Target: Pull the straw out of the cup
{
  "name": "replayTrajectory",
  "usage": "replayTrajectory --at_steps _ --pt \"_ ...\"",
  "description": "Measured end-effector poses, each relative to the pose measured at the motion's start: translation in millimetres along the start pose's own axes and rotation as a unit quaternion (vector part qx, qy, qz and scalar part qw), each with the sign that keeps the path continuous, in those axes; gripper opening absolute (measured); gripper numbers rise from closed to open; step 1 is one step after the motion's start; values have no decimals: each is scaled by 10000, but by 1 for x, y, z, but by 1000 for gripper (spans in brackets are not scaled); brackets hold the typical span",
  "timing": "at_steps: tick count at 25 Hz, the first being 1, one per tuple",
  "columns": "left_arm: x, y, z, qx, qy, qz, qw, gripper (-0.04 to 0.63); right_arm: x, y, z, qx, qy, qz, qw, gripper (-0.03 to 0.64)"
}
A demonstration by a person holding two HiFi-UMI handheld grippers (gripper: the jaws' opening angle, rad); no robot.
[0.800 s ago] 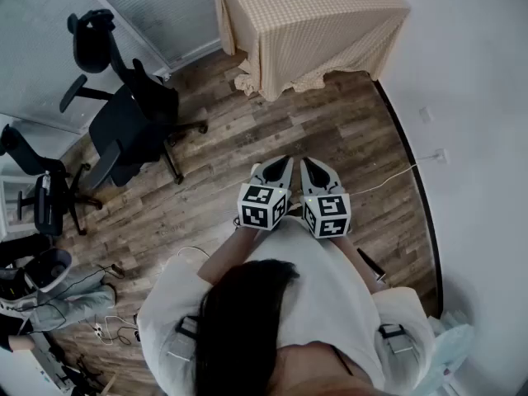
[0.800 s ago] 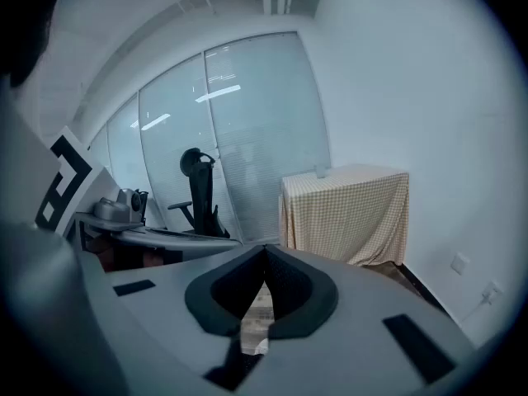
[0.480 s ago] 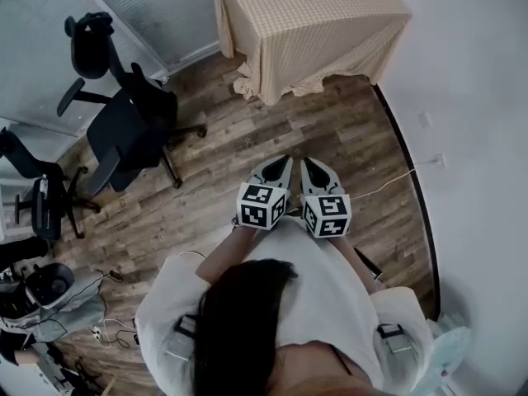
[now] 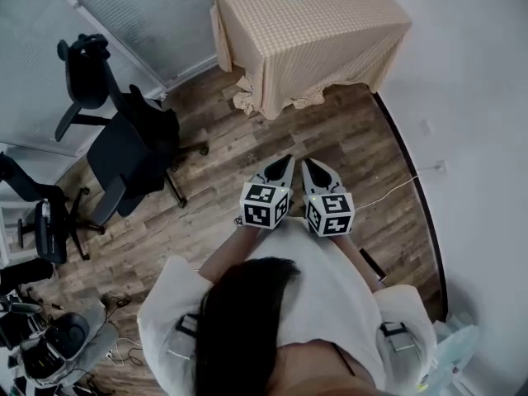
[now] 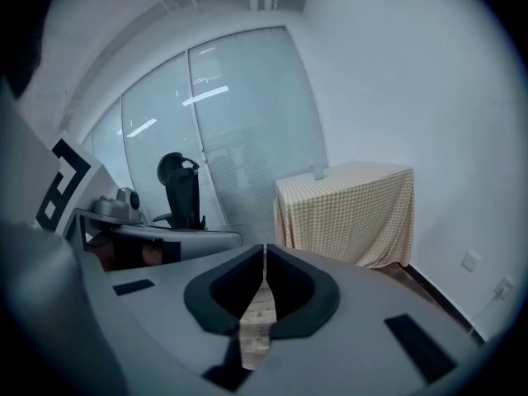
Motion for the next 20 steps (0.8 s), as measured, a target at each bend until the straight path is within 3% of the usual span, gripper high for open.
replayTrajectory --at_steps 9,20 --pt "-35 -28 -33 -251 431 -202 9986 9 -49 -23 -1 -76 165 10 9998 35" --pt "-45 -45 -71 -57 543 -143 9984 9 -76 -30 -2 -471 430 116 9979 35"
Point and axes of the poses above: the fingertips, and each gripper's own axes: x backward along the fingers, z to its right, y out of its underside, the point moved 4 cm from there along x, backward along the fingers, and after that the axes turned 7 degrees about z, right-handed, at the moved point
